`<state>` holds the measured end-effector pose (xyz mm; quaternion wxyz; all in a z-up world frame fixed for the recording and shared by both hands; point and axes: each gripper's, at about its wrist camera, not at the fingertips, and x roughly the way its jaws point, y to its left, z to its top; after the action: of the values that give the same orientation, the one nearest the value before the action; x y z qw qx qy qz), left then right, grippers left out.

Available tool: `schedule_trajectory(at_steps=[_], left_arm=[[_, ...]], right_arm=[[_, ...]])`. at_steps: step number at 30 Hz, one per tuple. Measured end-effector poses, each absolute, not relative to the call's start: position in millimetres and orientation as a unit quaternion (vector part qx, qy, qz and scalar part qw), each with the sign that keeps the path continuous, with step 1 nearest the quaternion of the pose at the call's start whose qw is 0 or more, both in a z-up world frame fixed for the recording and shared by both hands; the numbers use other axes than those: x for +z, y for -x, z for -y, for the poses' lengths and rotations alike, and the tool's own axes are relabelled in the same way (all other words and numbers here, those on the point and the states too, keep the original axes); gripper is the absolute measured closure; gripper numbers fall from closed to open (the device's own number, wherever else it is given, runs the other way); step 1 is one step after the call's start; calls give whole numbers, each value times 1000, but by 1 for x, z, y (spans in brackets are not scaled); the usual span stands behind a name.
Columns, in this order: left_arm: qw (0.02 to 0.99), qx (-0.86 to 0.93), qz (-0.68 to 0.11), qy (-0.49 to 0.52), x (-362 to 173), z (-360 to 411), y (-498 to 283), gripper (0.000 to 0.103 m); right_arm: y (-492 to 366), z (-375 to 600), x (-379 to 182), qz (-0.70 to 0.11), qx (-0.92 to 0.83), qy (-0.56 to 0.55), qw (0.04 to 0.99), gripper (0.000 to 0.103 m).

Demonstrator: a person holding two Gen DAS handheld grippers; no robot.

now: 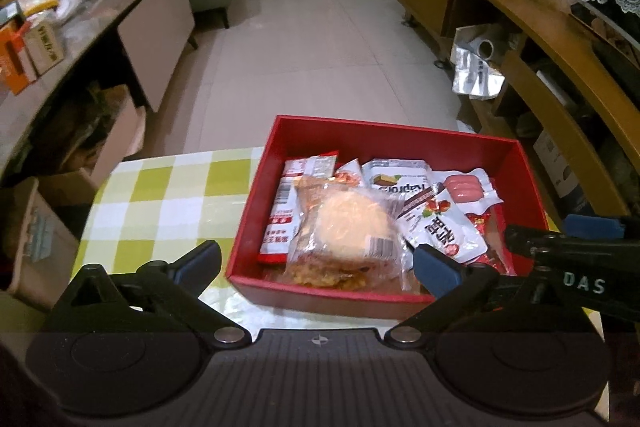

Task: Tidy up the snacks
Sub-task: 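Open both tools and pull them back from the red box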

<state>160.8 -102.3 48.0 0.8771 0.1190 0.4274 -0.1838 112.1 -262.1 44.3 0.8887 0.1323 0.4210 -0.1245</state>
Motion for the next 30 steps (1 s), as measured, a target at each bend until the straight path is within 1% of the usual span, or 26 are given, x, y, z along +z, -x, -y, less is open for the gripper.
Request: schedule_trajectory(at_steps=[7, 12, 14, 15, 16, 30], left_arm=[[883, -159, -422, -130, 48, 88, -150, 0], [884, -141, -417, -157, 48, 83, -139, 0], [883, -139, -417, -162, 47, 80, -135, 0], [883, -139, -418, -163, 46, 78, -133, 0], [882, -139, -419, -163, 45, 76, -131, 0], [884, -140, -414, -165, 48, 62, -100, 0]], right_arm=[[-91, 253, 52, -417, -125, -138, 890, 30], [-76, 242, 56, -413, -123, -135, 892, 30], [-72, 239, 57, -413, -122, -138, 892, 28], [-69, 237, 56, -414, -121, -139, 892, 25], [-67, 235, 55, -416, -118, -140, 891, 24], [-46, 214, 51, -425, -108, -142, 887, 24]])
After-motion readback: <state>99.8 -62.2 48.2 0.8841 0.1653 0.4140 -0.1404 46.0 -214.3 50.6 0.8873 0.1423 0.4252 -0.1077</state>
